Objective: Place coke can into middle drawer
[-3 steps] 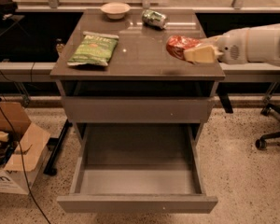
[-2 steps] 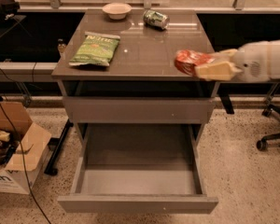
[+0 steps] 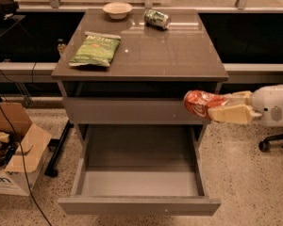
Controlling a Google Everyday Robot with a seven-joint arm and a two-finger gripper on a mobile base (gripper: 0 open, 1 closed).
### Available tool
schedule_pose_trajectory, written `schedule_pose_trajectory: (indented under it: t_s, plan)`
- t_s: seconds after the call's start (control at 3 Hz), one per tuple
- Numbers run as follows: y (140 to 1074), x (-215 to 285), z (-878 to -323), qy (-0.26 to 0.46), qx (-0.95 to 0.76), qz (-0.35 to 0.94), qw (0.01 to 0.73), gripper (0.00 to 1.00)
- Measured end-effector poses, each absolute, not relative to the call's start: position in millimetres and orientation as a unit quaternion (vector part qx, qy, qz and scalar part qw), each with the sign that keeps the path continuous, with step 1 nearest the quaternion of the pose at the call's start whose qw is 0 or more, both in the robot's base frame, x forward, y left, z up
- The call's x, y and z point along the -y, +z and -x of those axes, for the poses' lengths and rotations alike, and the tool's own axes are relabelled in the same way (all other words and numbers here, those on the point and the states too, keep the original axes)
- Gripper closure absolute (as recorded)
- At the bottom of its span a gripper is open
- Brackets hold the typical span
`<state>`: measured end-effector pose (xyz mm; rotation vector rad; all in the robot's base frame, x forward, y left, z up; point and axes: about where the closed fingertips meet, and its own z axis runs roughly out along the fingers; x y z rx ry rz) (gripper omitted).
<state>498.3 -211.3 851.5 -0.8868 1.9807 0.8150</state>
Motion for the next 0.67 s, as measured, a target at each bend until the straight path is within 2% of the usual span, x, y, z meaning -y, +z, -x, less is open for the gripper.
schedule_pose_trajectory:
  t_s: [0.67]
  plan:
    - [746,201,-498,0.374,-0.806,0.317,0.332,1.0]
